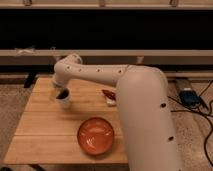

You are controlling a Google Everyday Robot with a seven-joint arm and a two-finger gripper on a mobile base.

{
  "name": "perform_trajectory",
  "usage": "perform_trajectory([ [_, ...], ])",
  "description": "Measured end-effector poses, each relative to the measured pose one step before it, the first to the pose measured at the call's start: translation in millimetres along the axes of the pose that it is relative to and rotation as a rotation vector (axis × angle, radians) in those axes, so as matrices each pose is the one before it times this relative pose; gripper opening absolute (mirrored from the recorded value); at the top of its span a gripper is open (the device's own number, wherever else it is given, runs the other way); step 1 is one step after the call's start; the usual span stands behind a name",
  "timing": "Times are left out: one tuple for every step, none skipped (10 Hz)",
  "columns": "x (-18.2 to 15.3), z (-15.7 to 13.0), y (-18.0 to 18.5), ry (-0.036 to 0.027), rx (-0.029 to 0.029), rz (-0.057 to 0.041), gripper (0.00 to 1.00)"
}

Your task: Place the eraser in the ceramic cup

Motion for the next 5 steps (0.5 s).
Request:
perform_trajectory([
  [-2.48, -4.44, -0.52, 0.0005, -0.00752, 0.00455, 0.8],
  [-0.97, -2.47, -0.09, -0.00065, -0.00151, 0.00236, 0.8],
  [-1.45, -1.13, 0.63, -0.00186, 0.00164, 0.00494, 0.8],
  [0.03, -0.06, -0.12, -0.00015, 0.00057, -0.00081, 0.8],
  [1.38, 0.8, -0.86, 0.00032, 0.0014, -0.00335, 0.8],
])
